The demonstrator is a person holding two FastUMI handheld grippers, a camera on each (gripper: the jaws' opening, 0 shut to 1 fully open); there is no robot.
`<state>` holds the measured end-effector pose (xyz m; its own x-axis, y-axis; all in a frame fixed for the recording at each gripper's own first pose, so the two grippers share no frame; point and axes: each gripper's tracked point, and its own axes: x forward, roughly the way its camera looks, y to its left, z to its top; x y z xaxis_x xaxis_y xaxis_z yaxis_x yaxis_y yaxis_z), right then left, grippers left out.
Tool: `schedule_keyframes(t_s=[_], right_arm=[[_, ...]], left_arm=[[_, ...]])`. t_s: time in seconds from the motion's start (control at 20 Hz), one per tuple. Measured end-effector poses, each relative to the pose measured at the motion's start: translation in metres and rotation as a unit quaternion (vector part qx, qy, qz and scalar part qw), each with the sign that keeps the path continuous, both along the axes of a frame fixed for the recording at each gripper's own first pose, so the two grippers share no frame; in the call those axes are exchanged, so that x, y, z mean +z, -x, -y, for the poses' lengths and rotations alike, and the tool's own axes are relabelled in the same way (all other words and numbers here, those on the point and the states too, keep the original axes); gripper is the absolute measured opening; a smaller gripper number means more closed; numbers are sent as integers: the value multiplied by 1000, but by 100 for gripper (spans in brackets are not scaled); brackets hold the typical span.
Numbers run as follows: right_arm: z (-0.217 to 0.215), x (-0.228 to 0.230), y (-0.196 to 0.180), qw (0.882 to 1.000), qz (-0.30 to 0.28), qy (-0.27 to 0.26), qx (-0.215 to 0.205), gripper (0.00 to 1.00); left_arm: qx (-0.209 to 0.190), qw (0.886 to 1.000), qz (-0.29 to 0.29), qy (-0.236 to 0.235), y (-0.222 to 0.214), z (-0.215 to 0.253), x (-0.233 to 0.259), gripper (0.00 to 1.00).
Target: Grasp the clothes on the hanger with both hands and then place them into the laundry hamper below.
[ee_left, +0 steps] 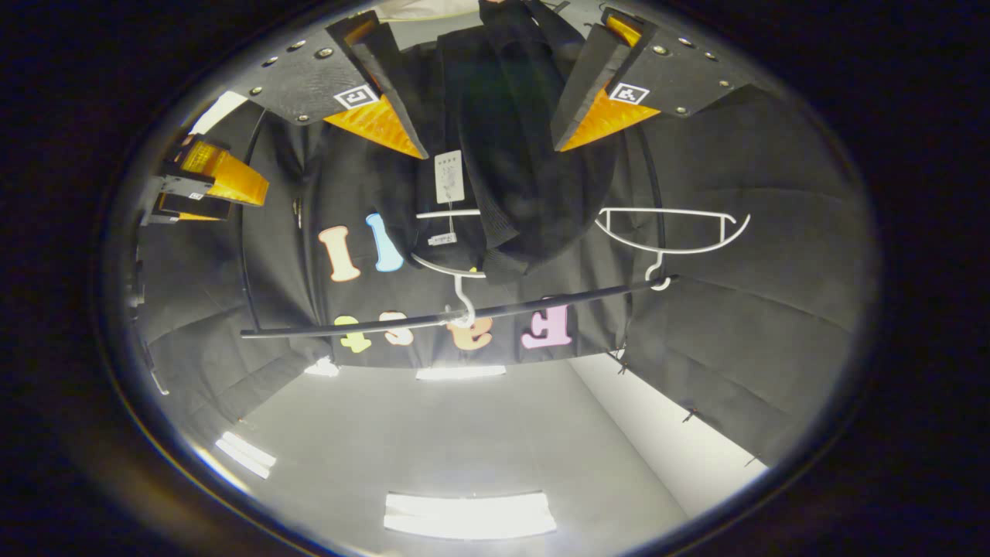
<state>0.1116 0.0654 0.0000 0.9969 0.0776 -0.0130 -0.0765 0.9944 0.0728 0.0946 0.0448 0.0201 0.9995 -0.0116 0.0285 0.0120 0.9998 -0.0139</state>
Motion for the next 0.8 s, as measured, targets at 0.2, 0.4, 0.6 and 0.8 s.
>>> schedule_keyframes(t_s=[0.2, 0.4, 0.6, 0.8], right_arm=[[-27, -3, -30, 1000, -6, -6, 30, 96], [-47, 0, -68, 998, -3, -15, 62, 96], [-57, 0, -110, 996, 0, -24, 87, 96], [-61, 2, -149, 994, 5, -40, 99, 96]], left_arm=[[2, 1000, 15, -13, -27, -2, 9, 92], [16, 1000, 6, -10, -57, 4, 3, 92], [35, 999, -3, -22, -85, 13, -2, 92], [57, 998, -13, -34, -110, 19, -7, 92]])
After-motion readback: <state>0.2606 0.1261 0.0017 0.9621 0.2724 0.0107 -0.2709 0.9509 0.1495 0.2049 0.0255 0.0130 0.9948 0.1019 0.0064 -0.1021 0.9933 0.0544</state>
